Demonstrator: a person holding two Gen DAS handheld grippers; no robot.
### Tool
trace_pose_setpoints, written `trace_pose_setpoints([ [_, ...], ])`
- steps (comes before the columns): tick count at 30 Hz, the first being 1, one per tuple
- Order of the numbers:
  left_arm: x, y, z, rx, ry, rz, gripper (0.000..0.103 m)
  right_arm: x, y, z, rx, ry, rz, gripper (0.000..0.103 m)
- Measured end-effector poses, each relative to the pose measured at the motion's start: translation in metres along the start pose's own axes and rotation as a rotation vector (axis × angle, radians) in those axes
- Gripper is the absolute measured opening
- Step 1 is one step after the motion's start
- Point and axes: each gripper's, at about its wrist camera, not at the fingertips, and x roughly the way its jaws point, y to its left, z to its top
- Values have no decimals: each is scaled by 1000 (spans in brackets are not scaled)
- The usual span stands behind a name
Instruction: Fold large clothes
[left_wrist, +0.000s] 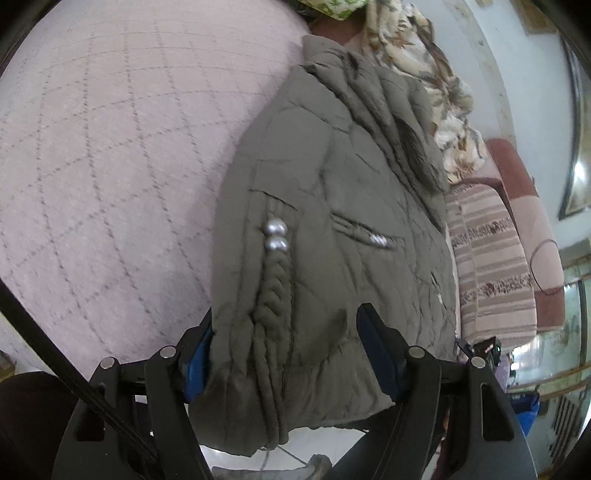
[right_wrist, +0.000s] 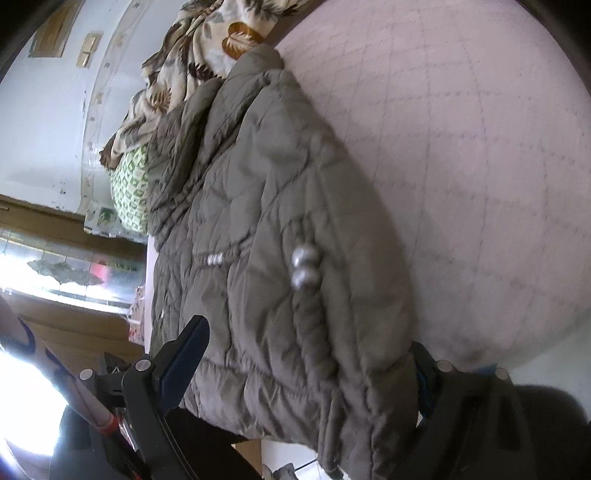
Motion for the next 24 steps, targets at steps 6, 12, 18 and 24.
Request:
trace_pose_setpoints([
  [6, 3, -12, -16, 73, 13, 10, 70, -4, 3, -12, -2, 12, 44, 90],
  [12, 9, -7, -18, 26, 23, 0, 70, -4, 7, -28, -42, 33, 17, 85],
  [18, 9, -17, -24, 5, -14, 101, 58, 10, 20, -39, -81, 17, -92, 69],
  [24, -5, -54, -31, 90, -71, 247, 28, 0, 38, -44, -143, -38, -152, 32],
])
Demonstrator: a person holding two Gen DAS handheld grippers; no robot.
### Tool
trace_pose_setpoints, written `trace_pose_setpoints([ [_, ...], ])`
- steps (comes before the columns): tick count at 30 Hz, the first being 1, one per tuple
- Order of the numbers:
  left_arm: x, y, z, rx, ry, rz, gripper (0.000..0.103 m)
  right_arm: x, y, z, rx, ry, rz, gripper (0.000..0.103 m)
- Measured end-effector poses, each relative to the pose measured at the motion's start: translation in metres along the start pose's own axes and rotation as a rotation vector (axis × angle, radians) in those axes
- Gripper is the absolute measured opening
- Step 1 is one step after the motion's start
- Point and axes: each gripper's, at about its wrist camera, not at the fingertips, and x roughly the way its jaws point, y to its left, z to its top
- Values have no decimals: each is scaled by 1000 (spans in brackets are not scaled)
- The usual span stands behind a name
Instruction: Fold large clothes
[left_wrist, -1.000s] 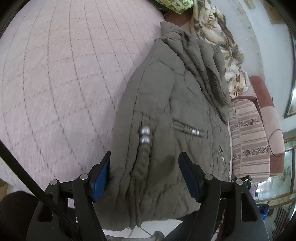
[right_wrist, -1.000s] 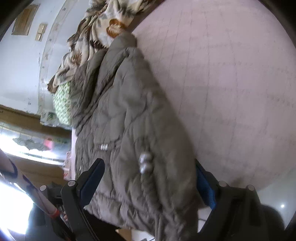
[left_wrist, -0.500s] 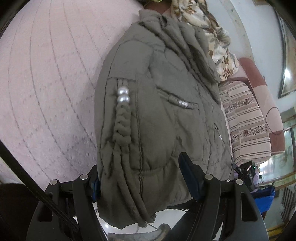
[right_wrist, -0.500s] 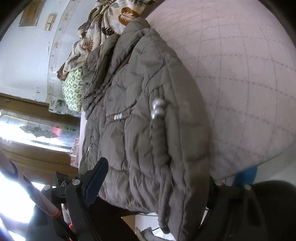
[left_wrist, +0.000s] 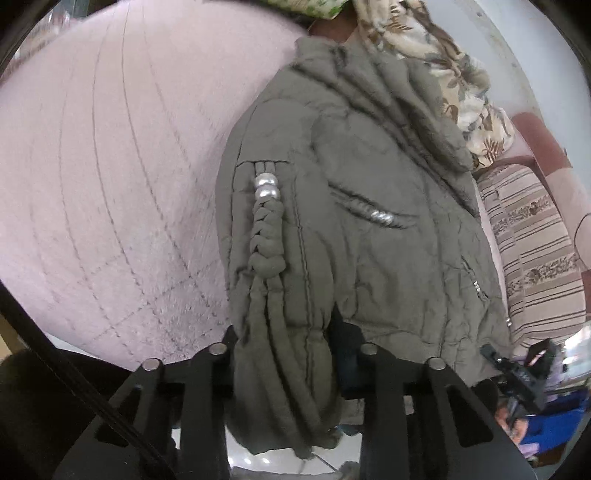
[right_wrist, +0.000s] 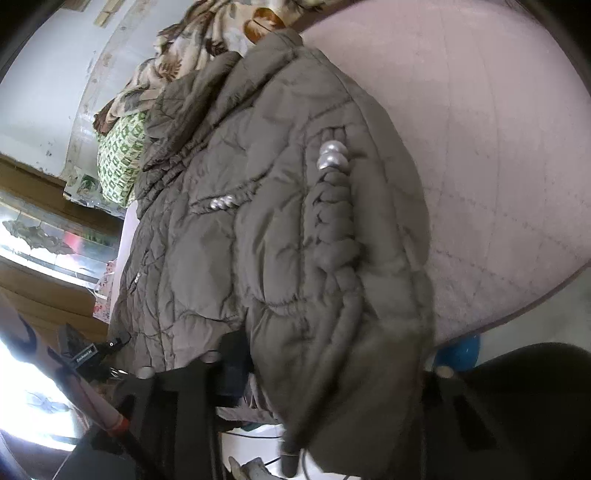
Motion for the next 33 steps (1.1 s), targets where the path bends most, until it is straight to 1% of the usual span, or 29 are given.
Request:
trace_pose_setpoints([
  [1, -9, -7, 0, 15, -22, 4, 24, -4, 4, 1, -9, -9, 2, 28],
  [2, -15, -9, 0, 24, -36, 4, 19, -9, 7, 1, -14, -19, 9, 26],
  [4, -39, -21, -2, 57, -88, -7, 16, -24, 16, 3, -29, -49, 30, 21],
  [5, -49, -25, -4, 69, -106, -16, 15, -31, 21, 3, -38, -63, 40, 20],
  [8, -70, -31, -13, 87, -131, -36, 15, -56, 35, 1, -66, -100, 72, 18],
  [12, -83, -26, -32, 89, -127, -49, 15, -77, 44, -9, -93, -108, 100, 18],
  [15, -84, -20, -47, 88, -120, -37, 15, -88, 43, -19, -103, -102, 103, 18],
  [18, -83, -23, -48, 84, -121, -31, 15, -89, 43, -24, -107, -89, 87, 18],
  [21, -90, -32, -35, 79, -147, -34, 15, -89, 50, -17, -111, -90, 86, 18],
  [25, -104, -47, -9, 93, -202, -36, 15, -95, 71, 5, -139, -120, 97, 17],
  [29, -113, -62, 26, 107, -264, -29, 15, -99, 99, 36, -191, -168, 117, 17],
  [33, -111, -76, 78, 96, -322, -2, 15, -95, 131, 76, -246, -242, 118, 17],
])
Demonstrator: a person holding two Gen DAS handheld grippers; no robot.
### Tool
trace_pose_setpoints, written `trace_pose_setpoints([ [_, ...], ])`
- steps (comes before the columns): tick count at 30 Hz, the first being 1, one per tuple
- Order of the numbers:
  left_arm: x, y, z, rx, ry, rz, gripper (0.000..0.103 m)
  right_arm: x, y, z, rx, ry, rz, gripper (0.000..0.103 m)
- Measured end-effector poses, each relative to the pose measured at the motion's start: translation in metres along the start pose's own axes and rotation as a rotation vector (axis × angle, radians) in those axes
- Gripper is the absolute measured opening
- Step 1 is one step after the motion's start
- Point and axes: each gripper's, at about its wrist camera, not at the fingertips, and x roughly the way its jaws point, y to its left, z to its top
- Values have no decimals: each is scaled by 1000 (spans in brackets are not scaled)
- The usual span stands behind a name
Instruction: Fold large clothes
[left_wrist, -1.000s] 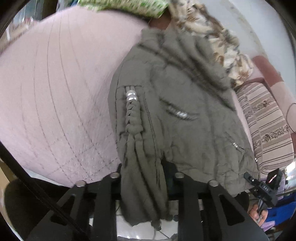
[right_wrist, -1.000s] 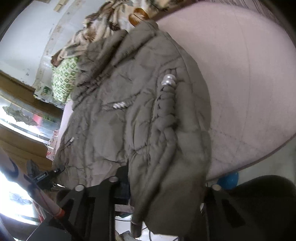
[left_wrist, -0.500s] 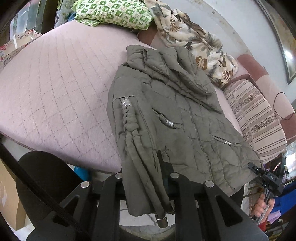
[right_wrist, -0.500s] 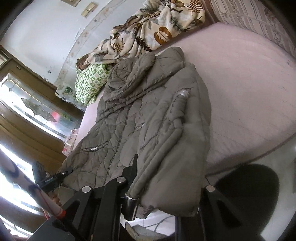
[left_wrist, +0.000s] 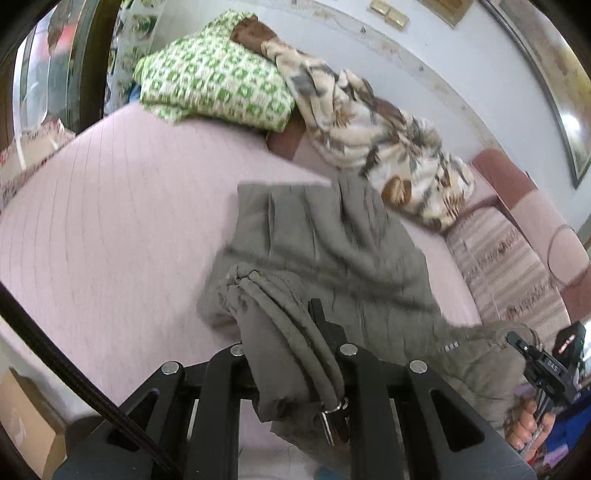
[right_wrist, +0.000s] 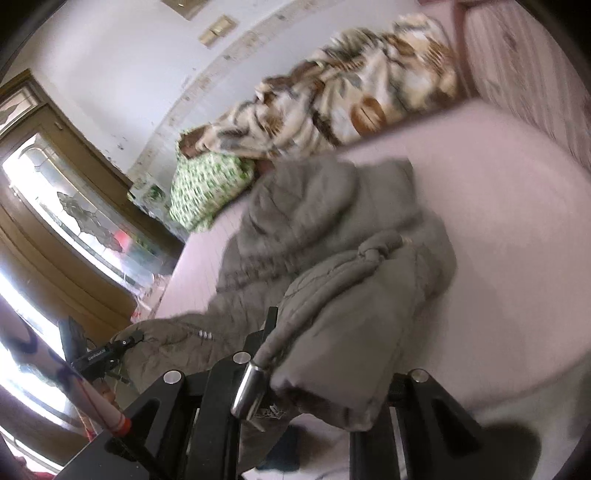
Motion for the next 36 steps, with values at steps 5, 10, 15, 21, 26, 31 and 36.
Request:
trace_pose_setpoints([
  [5, 35, -9, 51, -17, -53, 61, 15, 31, 12, 46, -29, -106, -45, 18],
  [10, 86, -18, 93, -19, -89, 142, 15, 73, 6, 89, -16, -204, -107, 18],
  [15, 133, -15, 126, -35, -101, 187, 16, 120, -7, 121, -5, -239, -162, 18],
  [21, 204, -19, 172, -18, -61, 230, 16, 182, -35, 154, 6, -239, -270, 18],
  [26, 259, -29, 195, 35, -33, 315, 16, 223, -64, 177, 58, -210, -290, 18],
  [31, 302, -28, 208, 48, 7, 362, 16, 266, -83, 199, 55, -182, -318, 18],
  [36, 354, -11, 203, 25, 85, 389, 19, 303, -102, 200, 64, -135, -334, 19],
])
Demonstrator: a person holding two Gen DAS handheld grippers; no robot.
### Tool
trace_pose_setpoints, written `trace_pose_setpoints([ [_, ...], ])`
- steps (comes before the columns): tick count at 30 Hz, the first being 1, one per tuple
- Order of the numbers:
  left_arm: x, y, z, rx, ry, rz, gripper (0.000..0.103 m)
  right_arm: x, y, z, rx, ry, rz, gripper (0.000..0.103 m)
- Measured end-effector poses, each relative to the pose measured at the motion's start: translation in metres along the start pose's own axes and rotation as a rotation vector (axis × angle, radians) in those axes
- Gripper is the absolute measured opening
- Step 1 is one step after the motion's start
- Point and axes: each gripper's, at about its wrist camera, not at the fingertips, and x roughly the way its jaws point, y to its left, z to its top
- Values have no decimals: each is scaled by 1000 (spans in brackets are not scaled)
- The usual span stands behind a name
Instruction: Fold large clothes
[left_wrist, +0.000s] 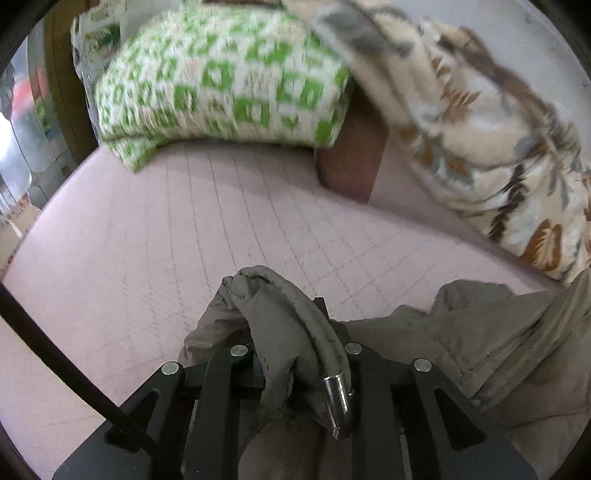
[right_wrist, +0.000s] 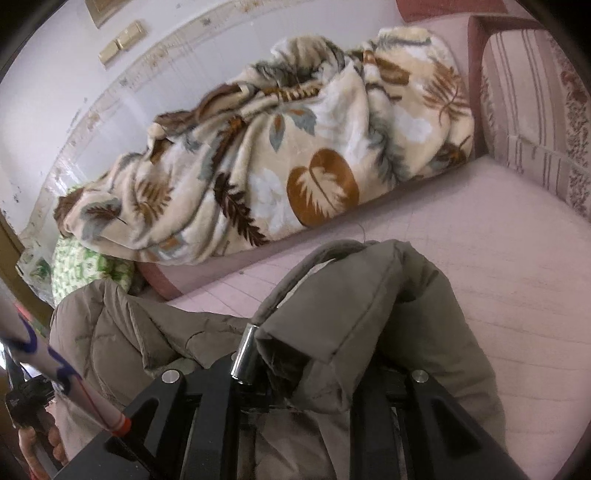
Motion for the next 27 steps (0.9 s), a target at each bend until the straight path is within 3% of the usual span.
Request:
trace_pose_setpoints([
  [8, 45, -8, -5, -11, 24, -27, 20, 52, -37, -8, 117, 74, 85, 20],
  [14, 53, 7, 3, -60, 101, -118, 25, 59, -53, -7, 213, 98, 177, 27],
  [17, 24, 20, 14, -93, 98, -191, 38, 47, -49, 0, 228, 85, 203, 46],
  [18, 7, 26, 18, -106, 73, -230, 42, 36, -47, 4, 237, 66, 210, 61],
  [19, -7, 30, 20, -118, 56, -261, 54, 27, -45, 7, 241, 45, 204, 79],
  [20, -29, 35, 23, -141, 24, -298, 64, 15, -42, 10, 244, 17, 195, 88],
  [21, -48, 38, 25, -152, -6, -303, 67, 2, -39, 12, 248, -17, 187, 99],
  [24, -97, 41, 22, -134, -54, -319, 69, -31, -29, 16, 246, -72, 170, 99],
  [27, -146, 42, -1, -96, -97, -283, 69, -69, -12, 13, 195, -115, 127, 99],
])
